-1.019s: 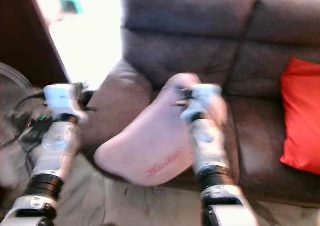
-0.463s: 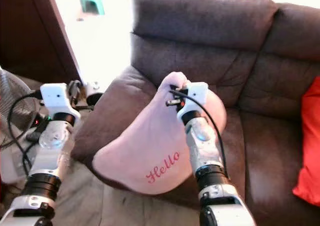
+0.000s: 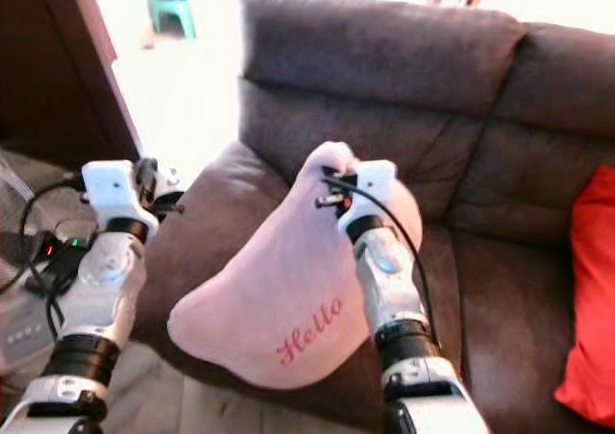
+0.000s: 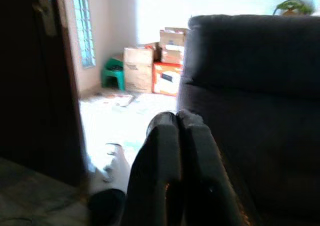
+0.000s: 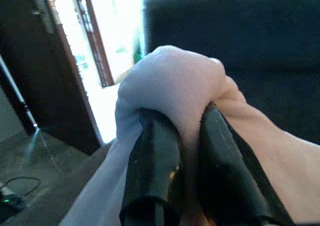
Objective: Move the pillow to the sofa from floor
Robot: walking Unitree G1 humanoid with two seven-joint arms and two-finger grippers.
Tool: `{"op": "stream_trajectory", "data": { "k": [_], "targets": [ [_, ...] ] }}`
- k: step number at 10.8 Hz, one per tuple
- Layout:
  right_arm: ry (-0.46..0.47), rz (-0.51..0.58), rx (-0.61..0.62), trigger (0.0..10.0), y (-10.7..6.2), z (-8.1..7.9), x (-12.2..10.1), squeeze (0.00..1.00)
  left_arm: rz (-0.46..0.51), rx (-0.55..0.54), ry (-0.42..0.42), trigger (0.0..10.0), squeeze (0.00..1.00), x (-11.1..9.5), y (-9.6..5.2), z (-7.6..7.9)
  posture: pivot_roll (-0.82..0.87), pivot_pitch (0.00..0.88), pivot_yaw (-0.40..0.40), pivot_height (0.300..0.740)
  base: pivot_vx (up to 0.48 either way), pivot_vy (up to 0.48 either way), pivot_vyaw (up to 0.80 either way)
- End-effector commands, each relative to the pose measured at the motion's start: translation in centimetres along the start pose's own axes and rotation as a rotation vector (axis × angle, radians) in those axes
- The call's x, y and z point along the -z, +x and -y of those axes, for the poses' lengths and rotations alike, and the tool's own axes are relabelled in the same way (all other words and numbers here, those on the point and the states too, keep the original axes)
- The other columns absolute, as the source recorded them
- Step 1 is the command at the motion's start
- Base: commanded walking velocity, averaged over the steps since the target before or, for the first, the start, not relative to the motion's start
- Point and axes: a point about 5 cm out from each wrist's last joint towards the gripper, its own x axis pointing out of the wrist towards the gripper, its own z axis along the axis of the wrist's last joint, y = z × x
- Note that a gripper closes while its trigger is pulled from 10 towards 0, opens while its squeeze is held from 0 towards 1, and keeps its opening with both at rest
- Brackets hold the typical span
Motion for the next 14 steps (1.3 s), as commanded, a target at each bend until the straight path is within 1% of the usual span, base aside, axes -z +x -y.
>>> {"op": "stream_trajectory", "data": {
  "k": [1,2,3,4,5,6,7,9,10,11,12,13,14],
  "targets": [
    [-0.017,0.101,0.005,10.0,0.6,0.4,-2.5,0.00,-0.071,0.025,-0.109,10.0,0.00,0.7,-0.3,0.6,0.08,0.002,-0.052,0.740,0.000,0.000,0.00],
    [-0.018,0.096,0.006,10.0,0.5,0.4,-2.4,0.00,-0.112,0.048,-0.184,10.0,0.00,0.9,-0.7,0.1,0.09,0.004,-0.052,0.740,0.000,0.000,0.00],
    [-0.019,0.090,0.006,10.0,0.5,0.4,-2.3,0.00,-0.116,0.040,-0.134,10.0,0.00,0.9,-1.3,-0.9,0.09,0.005,-0.052,0.740,0.000,0.000,0.00],
    [-0.022,0.078,0.003,10.0,0.5,0.2,-2.0,0.00,-0.148,0.024,-0.139,10.0,0.00,1.0,-2.2,-2.1,0.10,0.008,-0.051,0.740,0.000,0.000,0.00],
    [-0.019,0.076,0.002,10.0,0.4,0.1,-1.9,0.00,-0.167,0.022,-0.203,10.0,1.00,0.9,-2.8,-2.6,0.10,0.012,-0.048,0.740,0.000,0.000,0.00],
    [-0.015,0.074,0.001,10.0,0.4,0.0,-1.9,0.00,-0.195,0.065,-0.261,10.0,1.00,0.6,-3.6,-2.6,0.11,0.013,-0.048,0.740,0.000,0.000,0.00],
    [-0.014,0.073,-0.001,10.0,0.4,-0.1,-1.8,0.00,-0.234,0.109,-0.297,10.0,1.00,0.5,-4.6,-2.9,0.11,0.014,-0.043,0.740,0.000,0.000,0.00],
    [-0.013,0.070,-0.002,10.0,0.4,-0.1,-1.7,0.00,-0.318,0.108,-0.380,10.0,1.00,1.0,-6.7,-4.0,0.11,0.011,-0.038,0.740,0.000,0.000,0.00],
    [-0.013,0.067,-0.002,10.0,0.4,-0.1,-1.7,0.00,-0.401,0.160,-0.389,10.0,1.00,1.4,-7.9,-4.0,0.11,0.008,-0.039,0.740,0.000,0.000,0.00],
    [-0.016,0.064,-0.004,10.0,0.4,-0.1,-1.7,0.00,-0.430,0.177,-0.370,10.0,1.00,1.8,-8.4,-4.1,0.11,0.006,-0.039,0.740,0.000,0.000,0.00],
    [-0.016,0.061,-0.005,10.0,0.5,-0.1,-1.6,0.00,-0.504,0.228,-0.376,10.0,1.00,2.5,-9.1,-3.9,0.11,0.002,-0.038,0.740,0.000,0.000,0.00],
    [-0.015,0.061,-0.009,10.0,0.6,-0.3,-1.6,0.00,-0.576,0.233,-0.331,10.0,1.00,3.9,-9.6,-4.0,0.11,0.000,-0.037,0.740,0.000,0.000,0.00],
    [-0.014,0.061,-0.011,10.0,0.6,-0.4,-1.7,0.00,-0.615,0.226,-0.327,10.0,1.00,4.4,-9.8,-4.0,0.11,0.000,-0.036,0.740,0.000,0.000,0.00]
  ]
}}
